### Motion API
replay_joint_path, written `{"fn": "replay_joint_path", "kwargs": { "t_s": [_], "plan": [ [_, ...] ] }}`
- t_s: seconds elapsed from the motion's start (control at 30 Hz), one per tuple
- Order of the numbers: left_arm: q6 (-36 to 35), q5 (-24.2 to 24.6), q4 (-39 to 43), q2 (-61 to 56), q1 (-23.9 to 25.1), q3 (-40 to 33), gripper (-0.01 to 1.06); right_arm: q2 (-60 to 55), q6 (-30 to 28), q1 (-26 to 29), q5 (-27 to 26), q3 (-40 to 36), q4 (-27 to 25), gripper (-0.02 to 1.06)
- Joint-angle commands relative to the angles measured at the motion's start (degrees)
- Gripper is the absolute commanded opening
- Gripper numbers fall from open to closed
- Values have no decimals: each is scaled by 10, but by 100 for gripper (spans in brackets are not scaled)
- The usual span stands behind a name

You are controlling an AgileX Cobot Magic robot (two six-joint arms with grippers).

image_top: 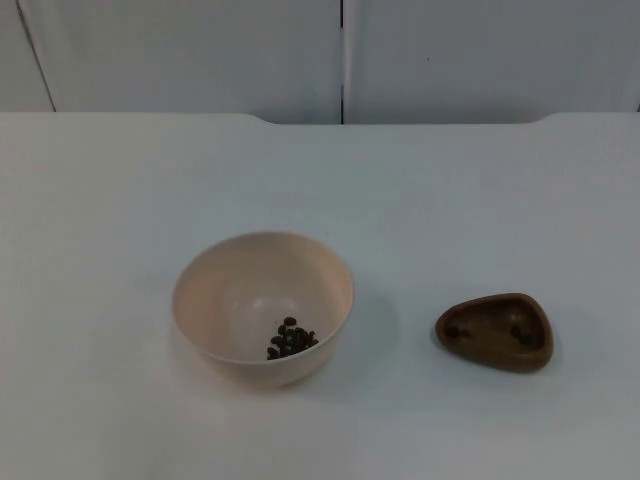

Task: Pick up the bowl with the left hand and pour the coffee beans from the cup into the bowl with the right hand.

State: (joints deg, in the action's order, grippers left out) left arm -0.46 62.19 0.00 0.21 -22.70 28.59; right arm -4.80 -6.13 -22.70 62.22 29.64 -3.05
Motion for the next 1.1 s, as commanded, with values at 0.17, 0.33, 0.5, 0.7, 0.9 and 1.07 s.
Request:
{"fn": "replay_joint_path", "kwargs": {
  "t_s": [0.17, 0.33, 0.5, 0.7, 0.9, 1.07],
  "plan": [
    [1, -6, -6, -2, 1, -3, 105, 4, 23, 2, -2, -1, 19, 105],
    [1, -6, -6, -2, 1, -3, 105, 4, 61, 2, -3, -1, 46, 105],
    [1, -6, -6, -2, 1, -3, 105, 4, 66, 2, -3, -1, 48, 105],
    [1, -6, -6, -2, 1, -3, 105, 4, 65, 2, -3, -1, 48, 105],
    [1, -6, -6, -2, 1, -3, 105, 4, 65, 2, -3, -1, 40, 105],
    [1, -6, -6, -2, 1, -3, 105, 4, 65, 2, -3, -1, 40, 105]
  ]
}}
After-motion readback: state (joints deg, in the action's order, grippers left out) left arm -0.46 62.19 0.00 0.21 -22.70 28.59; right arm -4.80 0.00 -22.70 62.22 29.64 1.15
